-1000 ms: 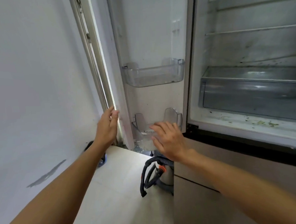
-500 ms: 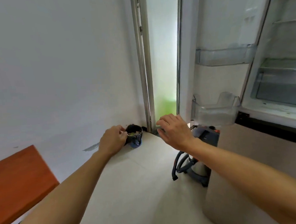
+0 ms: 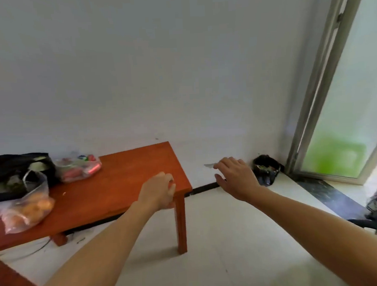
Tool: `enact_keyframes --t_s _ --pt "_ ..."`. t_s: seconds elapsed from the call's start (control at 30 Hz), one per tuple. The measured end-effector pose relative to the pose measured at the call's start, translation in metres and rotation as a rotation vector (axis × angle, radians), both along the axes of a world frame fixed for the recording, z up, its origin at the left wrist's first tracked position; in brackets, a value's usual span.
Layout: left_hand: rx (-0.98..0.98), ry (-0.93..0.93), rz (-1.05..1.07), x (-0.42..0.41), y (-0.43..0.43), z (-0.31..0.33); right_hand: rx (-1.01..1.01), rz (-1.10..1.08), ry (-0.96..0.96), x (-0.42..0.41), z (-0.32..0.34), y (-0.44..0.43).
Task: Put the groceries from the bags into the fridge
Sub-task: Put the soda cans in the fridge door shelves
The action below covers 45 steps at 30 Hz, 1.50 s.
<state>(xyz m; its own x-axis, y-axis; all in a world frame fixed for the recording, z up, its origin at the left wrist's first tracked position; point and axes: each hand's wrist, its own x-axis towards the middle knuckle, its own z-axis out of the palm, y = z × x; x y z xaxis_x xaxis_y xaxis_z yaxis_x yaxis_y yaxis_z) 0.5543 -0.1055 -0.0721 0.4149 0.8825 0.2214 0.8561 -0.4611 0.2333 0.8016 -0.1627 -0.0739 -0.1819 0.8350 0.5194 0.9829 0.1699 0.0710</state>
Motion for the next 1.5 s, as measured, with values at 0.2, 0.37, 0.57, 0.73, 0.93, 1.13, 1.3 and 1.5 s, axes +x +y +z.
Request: enact_keyframes --t_s 0.2,0.37,0.57,0.73,0.93,1.13,1.3,1.5 --pt "-0.044 0.033 0.196 -0.11 0.052 -0.022 -0.114 0.209 -0.049 -0.109 -0.025 0.115" --pt "-0.105 0.059 0.341 -0.188 0.102 -0.03 -0.171 0.363 -0.016 -0.191 -0.037 0.207" --pt "-0.15 0.011 0.514 -0.275 0.144 -0.042 -0.247 0.494 -0.01 -0.285 -0.04 0.296" --pt "-0.164 -0.047 0.608 -0.356 0.172 -0.057 -0.294 0.598 -0.037 -0.373 -0.052 0.349" --pt "-0.176 -0.03 0.612 -0.463 0.222 -0.074 -0.352 0.624 -0.012 -0.485 -0.071 0.402" --pt "-0.194 0.0 0.582 -0.531 0.29 -0.068 -0.398 0.608 0.026 -0.559 -0.074 0.451" --pt "-0.204 -0.023 0.543 -0.556 0.354 -0.073 -0.423 0.538 0.017 -0.581 -0.083 0.51" --pt "-0.164 -0.112 0.493 -0.563 0.463 -0.085 -0.446 0.404 0.041 -0.587 -0.098 0.611"
